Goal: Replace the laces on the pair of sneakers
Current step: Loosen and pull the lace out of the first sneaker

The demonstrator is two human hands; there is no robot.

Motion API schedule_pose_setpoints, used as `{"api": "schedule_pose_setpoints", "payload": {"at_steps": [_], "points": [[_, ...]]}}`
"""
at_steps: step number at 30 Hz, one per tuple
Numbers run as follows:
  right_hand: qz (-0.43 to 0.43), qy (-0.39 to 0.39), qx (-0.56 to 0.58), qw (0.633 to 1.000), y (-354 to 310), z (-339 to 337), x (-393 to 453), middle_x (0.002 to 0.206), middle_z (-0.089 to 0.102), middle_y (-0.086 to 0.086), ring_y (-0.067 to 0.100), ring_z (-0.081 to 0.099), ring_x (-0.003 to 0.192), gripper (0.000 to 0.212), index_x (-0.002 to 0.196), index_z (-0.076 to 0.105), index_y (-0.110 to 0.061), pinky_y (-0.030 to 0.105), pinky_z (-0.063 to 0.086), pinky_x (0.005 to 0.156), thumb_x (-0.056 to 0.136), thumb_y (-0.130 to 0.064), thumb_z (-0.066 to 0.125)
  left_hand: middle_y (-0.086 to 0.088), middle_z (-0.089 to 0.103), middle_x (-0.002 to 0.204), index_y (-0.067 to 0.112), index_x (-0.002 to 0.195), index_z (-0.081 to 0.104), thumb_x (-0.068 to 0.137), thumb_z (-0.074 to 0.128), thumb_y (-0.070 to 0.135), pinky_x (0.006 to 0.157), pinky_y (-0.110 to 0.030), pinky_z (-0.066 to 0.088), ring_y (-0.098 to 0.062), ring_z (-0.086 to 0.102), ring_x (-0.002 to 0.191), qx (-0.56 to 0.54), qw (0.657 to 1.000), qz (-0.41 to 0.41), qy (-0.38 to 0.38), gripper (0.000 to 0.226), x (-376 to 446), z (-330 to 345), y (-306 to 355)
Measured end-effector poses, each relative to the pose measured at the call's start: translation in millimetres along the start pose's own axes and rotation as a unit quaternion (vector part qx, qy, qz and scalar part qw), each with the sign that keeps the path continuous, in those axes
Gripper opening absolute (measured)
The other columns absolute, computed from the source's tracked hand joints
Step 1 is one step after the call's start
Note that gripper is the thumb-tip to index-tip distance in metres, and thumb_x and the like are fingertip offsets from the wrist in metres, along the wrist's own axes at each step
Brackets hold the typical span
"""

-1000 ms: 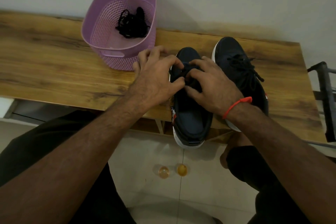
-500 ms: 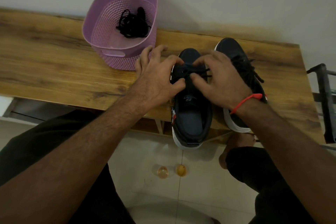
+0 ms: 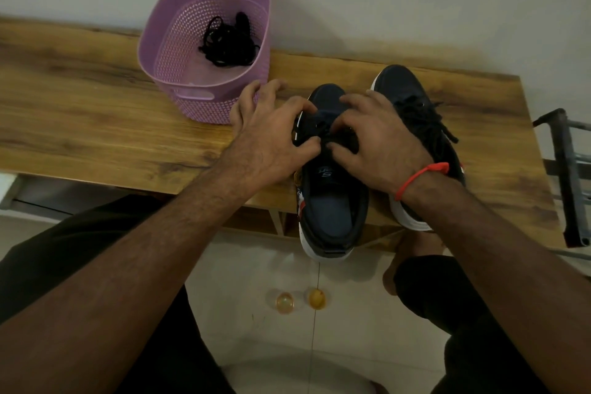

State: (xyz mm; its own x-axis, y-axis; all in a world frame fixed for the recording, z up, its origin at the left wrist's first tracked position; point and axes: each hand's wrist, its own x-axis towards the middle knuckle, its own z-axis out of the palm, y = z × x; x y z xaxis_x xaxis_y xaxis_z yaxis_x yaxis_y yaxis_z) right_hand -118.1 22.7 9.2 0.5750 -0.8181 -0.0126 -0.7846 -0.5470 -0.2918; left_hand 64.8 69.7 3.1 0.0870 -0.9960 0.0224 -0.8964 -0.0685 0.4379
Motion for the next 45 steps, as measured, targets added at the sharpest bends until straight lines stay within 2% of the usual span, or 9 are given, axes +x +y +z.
{"api": "schedule_pose_setpoints", "payload": {"at_steps": [4, 7, 10, 15, 19, 24, 29, 38, 45], "points": [[-0.011, 0.04, 0.061, 0.997, -1, 0, 1, 0.142, 0.051, 0.002, 0.02, 0.039, 0.137, 0.014, 0.1, 0.07, -0.017, 0.037, 0.031, 0.116, 0.091, -0.027, 0.065, -0.001, 0.024, 0.161, 0.04, 0.131, 0.057, 0.081, 0.07, 0.052, 0.119, -0.054, 0.011, -0.032, 0.007, 0.15, 0.003, 1.0, -0.002, -0.001, 0.053, 0, -1, 0], [0.06, 0.165, 0.189, 0.966, 6, -17, 2, 0.111, 0.069, 0.001, 0.009, 0.06, 0.105, 0.014, 0.071, 0.063, -0.011, 0.014, 0.044, 0.089, 0.081, -0.019, 0.066, 0.0, 0.023, 0.161, 0.04, 0.132, 0.057, 0.082, 0.071, 0.052, 0.119, -0.054, 0.009, -0.032, 0.005, 0.15, 0.004, 1.0, -0.007, -0.005, 0.054, 1, -1, -1], [0.145, 0.2, 0.226, 0.942, 21, -33, 5, 0.093, 0.071, 0.004, 0.014, 0.063, 0.091, 0.018, 0.067, 0.057, -0.008, 0.027, 0.05, 0.076, 0.078, -0.022, 0.059, 0.0, 0.022, 0.162, 0.041, 0.132, 0.057, 0.082, 0.072, 0.052, 0.119, -0.055, 0.008, -0.032, 0.004, 0.15, 0.001, 1.0, -0.01, -0.008, 0.053, 1, -2, -2], [0.078, 0.044, 0.096, 0.991, 20, -20, 0, 0.147, 0.04, 0.011, 0.029, 0.027, 0.143, 0.046, 0.129, 0.056, -0.019, 0.038, 0.025, 0.117, 0.088, -0.039, 0.065, 0.0, 0.023, 0.161, 0.041, 0.13, 0.058, 0.081, 0.072, 0.051, 0.12, -0.055, 0.009, -0.032, 0.006, 0.15, 0.001, 1.0, -0.011, -0.002, 0.051, 0, 0, -1], [0.005, -0.002, -0.022, 1.0, -1, 3, -5, 0.159, 0.023, 0.009, 0.034, 0.003, 0.151, 0.047, 0.127, 0.054, -0.023, 0.054, 0.01, 0.123, 0.088, -0.049, 0.061, -0.001, 0.023, 0.162, 0.041, 0.132, 0.057, 0.081, 0.07, 0.053, 0.12, -0.056, 0.011, -0.033, 0.007, 0.15, 0.007, 1.0, -0.008, -0.005, 0.053, 1, 0, -1], [-0.016, 0.057, 0.011, 0.998, -5, 4, -1, 0.139, 0.051, 0.006, 0.029, 0.032, 0.142, 0.017, 0.098, 0.064, -0.015, 0.044, 0.028, 0.118, 0.091, -0.03, 0.059, -0.001, 0.023, 0.161, 0.041, 0.133, 0.056, 0.081, 0.069, 0.054, 0.12, -0.055, 0.012, -0.033, 0.007, 0.149, 0.009, 1.0, -0.011, -0.009, 0.055, 1, -1, -1], [0.106, 0.213, 0.119, 0.964, 22, -32, 9, 0.099, 0.063, 0.011, 0.026, 0.057, 0.096, 0.013, 0.076, 0.053, -0.012, 0.037, 0.047, 0.08, 0.08, -0.023, 0.059, 0.0, 0.022, 0.162, 0.041, 0.133, 0.056, 0.082, 0.07, 0.054, 0.12, -0.055, 0.01, -0.032, 0.005, 0.15, 0.004, 1.0, -0.013, -0.012, 0.054, 1, -2, -2], [0.0, 0.004, -0.051, 0.999, 1, 1, -1, 0.159, 0.024, 0.012, 0.035, 0.003, 0.151, 0.05, 0.131, 0.053, -0.019, 0.055, 0.01, 0.123, 0.09, -0.047, 0.058, -0.002, 0.024, 0.161, 0.04, 0.132, 0.057, 0.082, 0.07, 0.053, 0.12, -0.056, 0.01, -0.033, 0.008, 0.15, 0.004, 1.0, -0.007, -0.005, 0.053, 0, 0, -2], [-0.02, 0.071, 0.019, 0.997, -2, -1, 3, 0.131, 0.057, 0.011, 0.029, 0.041, 0.134, 0.019, 0.093, 0.065, -0.011, 0.045, 0.031, 0.115, 0.09, -0.028, 0.057, -0.001, 0.024, 0.161, 0.042, 0.132, 0.056, 0.081, 0.069, 0.055, 0.12, -0.056, 0.011, -0.032, 0.008, 0.149, 0.005, 1.0, -0.008, -0.007, 0.054, 0, 0, -3]]}}
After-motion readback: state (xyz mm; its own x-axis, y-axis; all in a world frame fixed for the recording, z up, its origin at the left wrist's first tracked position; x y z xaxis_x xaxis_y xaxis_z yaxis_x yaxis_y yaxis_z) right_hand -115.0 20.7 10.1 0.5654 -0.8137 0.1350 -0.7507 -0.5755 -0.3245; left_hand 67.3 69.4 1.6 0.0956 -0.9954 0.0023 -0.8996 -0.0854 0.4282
